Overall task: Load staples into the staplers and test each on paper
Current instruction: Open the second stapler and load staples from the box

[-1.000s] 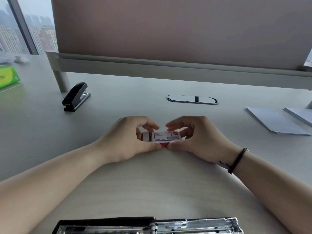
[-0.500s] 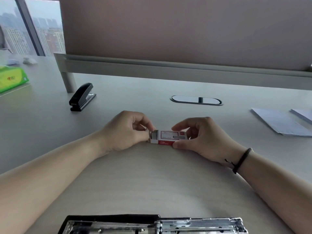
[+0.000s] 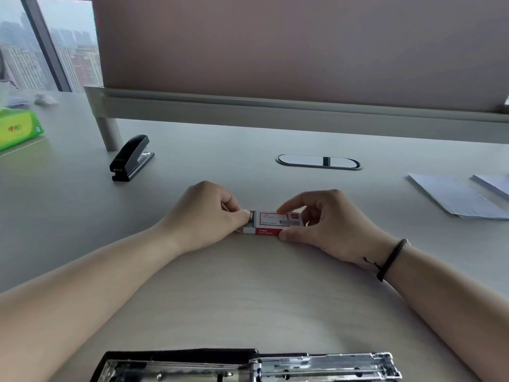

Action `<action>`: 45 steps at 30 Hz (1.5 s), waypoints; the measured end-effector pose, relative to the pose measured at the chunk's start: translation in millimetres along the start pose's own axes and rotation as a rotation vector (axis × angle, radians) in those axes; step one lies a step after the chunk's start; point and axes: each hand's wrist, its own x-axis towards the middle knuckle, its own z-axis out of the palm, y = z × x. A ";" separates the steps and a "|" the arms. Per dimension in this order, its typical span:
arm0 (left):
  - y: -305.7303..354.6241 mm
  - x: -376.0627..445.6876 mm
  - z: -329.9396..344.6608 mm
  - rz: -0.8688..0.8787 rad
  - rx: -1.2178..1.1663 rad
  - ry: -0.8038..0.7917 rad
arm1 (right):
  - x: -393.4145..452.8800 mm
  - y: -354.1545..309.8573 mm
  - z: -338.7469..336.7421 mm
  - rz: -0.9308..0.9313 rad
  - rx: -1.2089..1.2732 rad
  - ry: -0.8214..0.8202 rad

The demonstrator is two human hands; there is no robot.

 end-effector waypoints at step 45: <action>-2.3 -10.0 -0.7 0.226 -0.409 -0.018 | -1.2 -3.6 0.4 0.013 0.015 -0.008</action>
